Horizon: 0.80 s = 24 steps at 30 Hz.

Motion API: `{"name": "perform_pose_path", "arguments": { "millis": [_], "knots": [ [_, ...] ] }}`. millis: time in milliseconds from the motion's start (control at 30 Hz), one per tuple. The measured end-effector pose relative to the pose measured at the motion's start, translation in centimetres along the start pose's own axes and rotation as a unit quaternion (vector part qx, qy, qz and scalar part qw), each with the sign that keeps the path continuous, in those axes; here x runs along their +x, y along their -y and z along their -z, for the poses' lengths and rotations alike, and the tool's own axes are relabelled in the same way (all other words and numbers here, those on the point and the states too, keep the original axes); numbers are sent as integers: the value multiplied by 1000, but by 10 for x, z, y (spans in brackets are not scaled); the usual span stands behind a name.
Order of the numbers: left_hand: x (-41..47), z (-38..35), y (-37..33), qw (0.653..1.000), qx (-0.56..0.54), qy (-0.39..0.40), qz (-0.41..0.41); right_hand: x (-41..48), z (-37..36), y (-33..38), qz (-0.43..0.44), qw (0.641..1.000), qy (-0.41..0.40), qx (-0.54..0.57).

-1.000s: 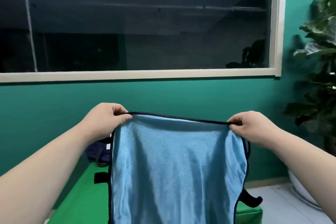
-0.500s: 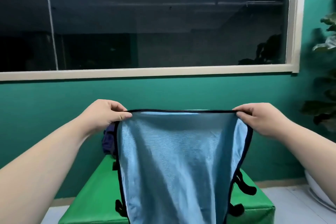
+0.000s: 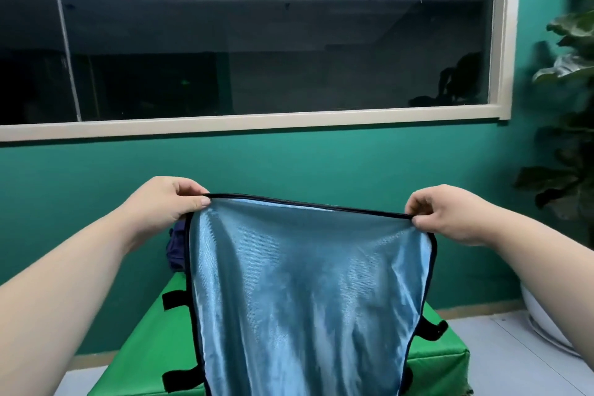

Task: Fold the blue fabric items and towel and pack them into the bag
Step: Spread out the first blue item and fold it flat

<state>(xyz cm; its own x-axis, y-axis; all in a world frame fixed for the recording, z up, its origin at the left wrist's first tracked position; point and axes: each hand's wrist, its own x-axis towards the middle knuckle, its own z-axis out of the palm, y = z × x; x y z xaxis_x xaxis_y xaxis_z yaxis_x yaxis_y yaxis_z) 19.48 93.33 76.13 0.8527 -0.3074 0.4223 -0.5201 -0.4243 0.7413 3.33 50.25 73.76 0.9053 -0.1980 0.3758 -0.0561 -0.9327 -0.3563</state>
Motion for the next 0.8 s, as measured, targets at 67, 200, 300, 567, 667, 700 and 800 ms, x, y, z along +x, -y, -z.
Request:
{"name": "perform_pose_path", "arguments": {
  "millis": [67, 200, 300, 567, 667, 700, 800],
  "knots": [
    [2, -2, 2, 1000, -4, -7, 0, -1, -4, -5, -9, 1000, -13, 14],
    [5, -6, 3, 999, -14, -35, -6, -6, -11, -12, -14, 999, 7, 33],
    [5, -7, 9, 999, -18, -29, -6, -9, -16, -18, -16, 999, 1, 48],
    [6, -20, 26, 999, -40, -17, 14, 1, -26, -36, -29, 970, -141, 198],
    [11, -28, 35, 998, -56, -11, 27, 10, -32, -41, -25, 960, -144, 241],
    [14, -31, 39, 998, -60, -10, 30, 13, -34, -44, -20, 956, -140, 257],
    [27, -39, 53, 998, -62, -5, 33, 27, -45, -55, -15, 949, -124, 290]
  ]
}}
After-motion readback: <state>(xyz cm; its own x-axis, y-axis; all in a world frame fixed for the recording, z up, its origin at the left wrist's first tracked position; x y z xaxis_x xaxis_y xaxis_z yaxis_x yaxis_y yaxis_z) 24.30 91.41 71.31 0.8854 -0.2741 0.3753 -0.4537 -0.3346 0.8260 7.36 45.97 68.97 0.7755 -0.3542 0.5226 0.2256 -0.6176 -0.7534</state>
